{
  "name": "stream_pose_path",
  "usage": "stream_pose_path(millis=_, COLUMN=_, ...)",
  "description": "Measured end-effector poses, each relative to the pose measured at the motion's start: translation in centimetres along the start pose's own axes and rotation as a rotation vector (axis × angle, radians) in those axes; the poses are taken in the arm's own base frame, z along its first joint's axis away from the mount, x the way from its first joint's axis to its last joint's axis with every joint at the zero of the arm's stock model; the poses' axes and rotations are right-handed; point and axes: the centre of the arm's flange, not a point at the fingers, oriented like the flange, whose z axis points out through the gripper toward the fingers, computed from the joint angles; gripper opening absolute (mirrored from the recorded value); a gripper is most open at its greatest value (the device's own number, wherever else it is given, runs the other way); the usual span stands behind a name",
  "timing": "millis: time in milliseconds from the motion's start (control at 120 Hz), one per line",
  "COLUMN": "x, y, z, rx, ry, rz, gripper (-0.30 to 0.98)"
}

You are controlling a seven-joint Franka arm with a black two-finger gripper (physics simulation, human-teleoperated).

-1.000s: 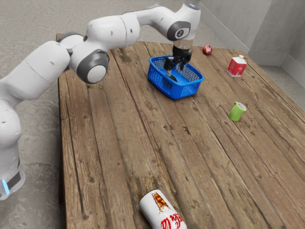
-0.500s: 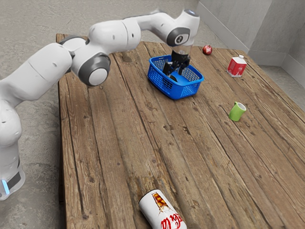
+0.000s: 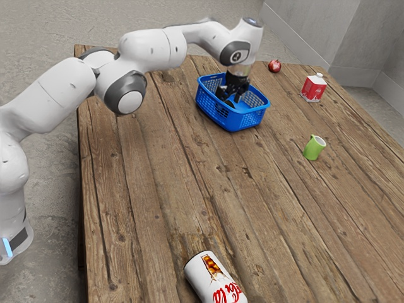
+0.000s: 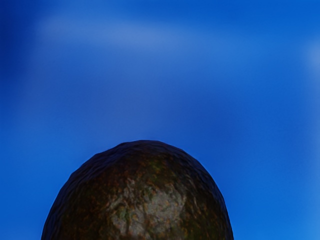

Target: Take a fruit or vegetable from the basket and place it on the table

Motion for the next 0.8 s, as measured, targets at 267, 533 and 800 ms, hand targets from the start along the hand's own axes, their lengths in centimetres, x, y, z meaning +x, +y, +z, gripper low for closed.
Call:
stream_pose_path(millis=267, x=-0.1, y=0.2, z=0.7, rx=-0.004, ry=-0.001, rz=0.001, gripper=0.69)
stream_pose_path(millis=533, x=-0.3, y=0.3, z=1.4, rx=-0.008, ry=-0.002, rz=0.003, gripper=0.69)
stream_pose_path(millis=800, x=-0.4, y=0.5, z=1.7, rx=-0.014, ry=-0.003, rz=0.007, gripper=0.55)
